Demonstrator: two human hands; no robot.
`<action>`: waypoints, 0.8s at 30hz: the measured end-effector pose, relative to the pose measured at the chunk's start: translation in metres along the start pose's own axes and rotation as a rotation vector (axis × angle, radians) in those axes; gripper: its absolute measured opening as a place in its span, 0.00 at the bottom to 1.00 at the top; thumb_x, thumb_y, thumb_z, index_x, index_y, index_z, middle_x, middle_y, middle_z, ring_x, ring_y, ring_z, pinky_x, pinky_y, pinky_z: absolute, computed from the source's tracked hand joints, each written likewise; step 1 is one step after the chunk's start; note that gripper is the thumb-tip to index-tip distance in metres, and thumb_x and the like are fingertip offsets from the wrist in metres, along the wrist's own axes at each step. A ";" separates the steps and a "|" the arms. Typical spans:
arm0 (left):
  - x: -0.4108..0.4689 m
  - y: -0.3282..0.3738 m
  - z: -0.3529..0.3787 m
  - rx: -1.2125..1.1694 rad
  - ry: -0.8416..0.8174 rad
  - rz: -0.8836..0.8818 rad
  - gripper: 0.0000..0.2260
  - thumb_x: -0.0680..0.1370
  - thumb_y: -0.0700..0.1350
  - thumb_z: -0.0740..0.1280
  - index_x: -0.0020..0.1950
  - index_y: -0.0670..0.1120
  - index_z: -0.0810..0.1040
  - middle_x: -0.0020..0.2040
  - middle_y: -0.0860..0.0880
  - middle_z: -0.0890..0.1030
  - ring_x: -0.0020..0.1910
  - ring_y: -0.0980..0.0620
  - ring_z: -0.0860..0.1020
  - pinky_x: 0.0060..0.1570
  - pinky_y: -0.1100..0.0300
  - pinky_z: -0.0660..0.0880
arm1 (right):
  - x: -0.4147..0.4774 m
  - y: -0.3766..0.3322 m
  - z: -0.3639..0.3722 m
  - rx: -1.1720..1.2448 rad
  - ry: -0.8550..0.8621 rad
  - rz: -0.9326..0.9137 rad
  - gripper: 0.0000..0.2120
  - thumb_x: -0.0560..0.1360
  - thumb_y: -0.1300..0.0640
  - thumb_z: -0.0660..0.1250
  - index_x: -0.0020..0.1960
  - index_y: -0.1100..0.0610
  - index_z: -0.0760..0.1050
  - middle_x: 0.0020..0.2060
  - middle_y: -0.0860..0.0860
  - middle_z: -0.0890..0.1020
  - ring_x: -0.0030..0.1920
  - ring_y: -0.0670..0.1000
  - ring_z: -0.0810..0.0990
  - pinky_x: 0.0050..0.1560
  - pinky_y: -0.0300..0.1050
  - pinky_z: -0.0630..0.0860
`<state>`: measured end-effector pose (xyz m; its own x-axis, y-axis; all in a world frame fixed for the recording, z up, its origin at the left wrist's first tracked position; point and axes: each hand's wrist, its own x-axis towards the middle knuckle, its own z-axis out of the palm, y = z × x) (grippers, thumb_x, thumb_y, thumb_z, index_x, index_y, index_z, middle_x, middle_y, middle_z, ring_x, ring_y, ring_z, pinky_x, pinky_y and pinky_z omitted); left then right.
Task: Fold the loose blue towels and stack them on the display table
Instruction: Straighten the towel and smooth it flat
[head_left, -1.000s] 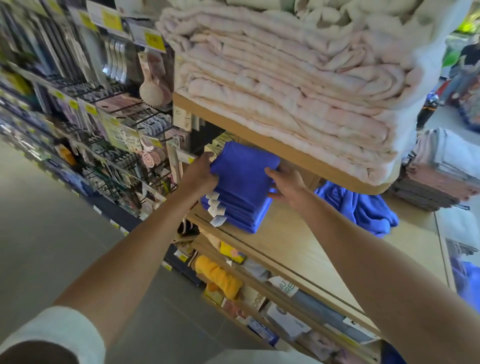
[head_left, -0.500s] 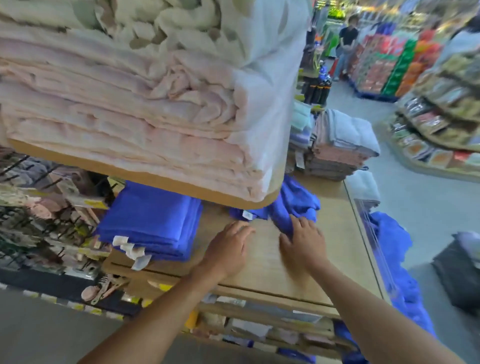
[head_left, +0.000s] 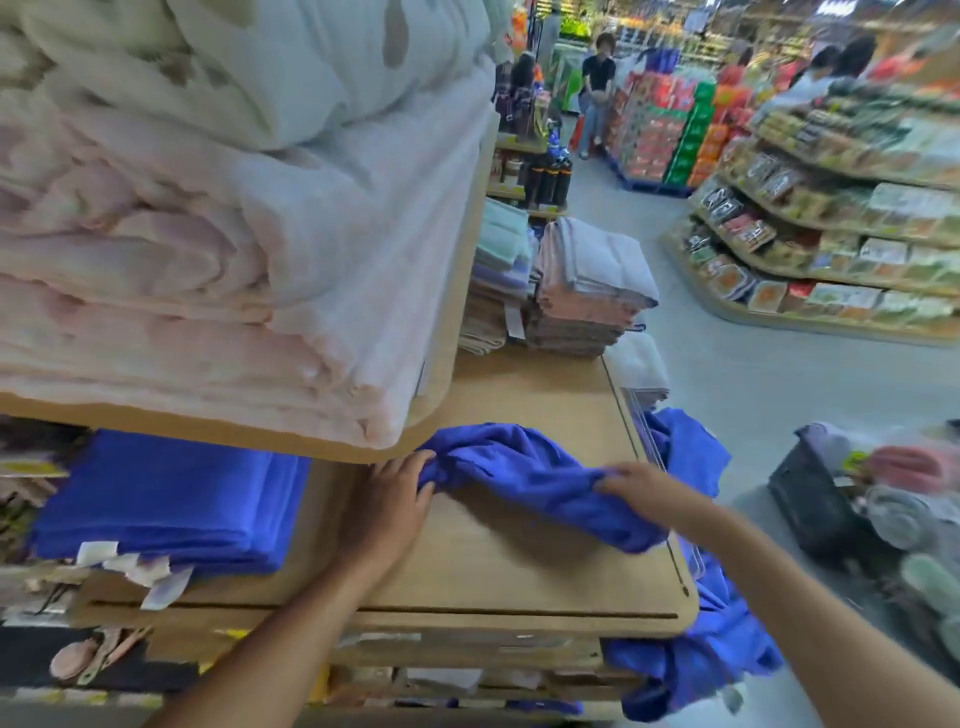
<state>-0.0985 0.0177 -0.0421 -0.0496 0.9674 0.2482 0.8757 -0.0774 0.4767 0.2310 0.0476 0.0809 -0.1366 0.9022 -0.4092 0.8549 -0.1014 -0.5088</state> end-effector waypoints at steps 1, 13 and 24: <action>0.000 0.000 -0.003 0.006 0.008 0.017 0.12 0.76 0.47 0.72 0.59 0.52 0.80 0.56 0.52 0.82 0.58 0.46 0.77 0.61 0.50 0.74 | 0.011 -0.006 -0.024 0.025 0.084 -0.007 0.10 0.82 0.61 0.63 0.52 0.62 0.83 0.48 0.57 0.84 0.52 0.56 0.80 0.54 0.46 0.72; -0.003 0.061 -0.053 -1.486 -0.337 -0.813 0.08 0.83 0.48 0.62 0.53 0.50 0.80 0.43 0.48 0.85 0.35 0.51 0.81 0.31 0.61 0.74 | 0.086 -0.100 -0.072 0.125 0.578 -0.327 0.31 0.77 0.49 0.70 0.77 0.55 0.66 0.71 0.54 0.76 0.67 0.54 0.75 0.71 0.54 0.71; -0.048 0.039 -0.040 -1.665 -0.359 -0.910 0.14 0.77 0.40 0.70 0.61 0.36 0.78 0.53 0.35 0.84 0.48 0.38 0.86 0.41 0.49 0.84 | -0.005 -0.028 0.116 -0.413 0.242 -0.487 0.44 0.65 0.23 0.64 0.76 0.42 0.65 0.72 0.44 0.69 0.72 0.49 0.67 0.71 0.49 0.67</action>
<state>-0.0819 -0.0410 -0.0014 0.1186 0.8234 -0.5549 -0.6314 0.4939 0.5979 0.1493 -0.0023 0.0093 -0.4793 0.8777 -0.0017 0.8519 0.4647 -0.2414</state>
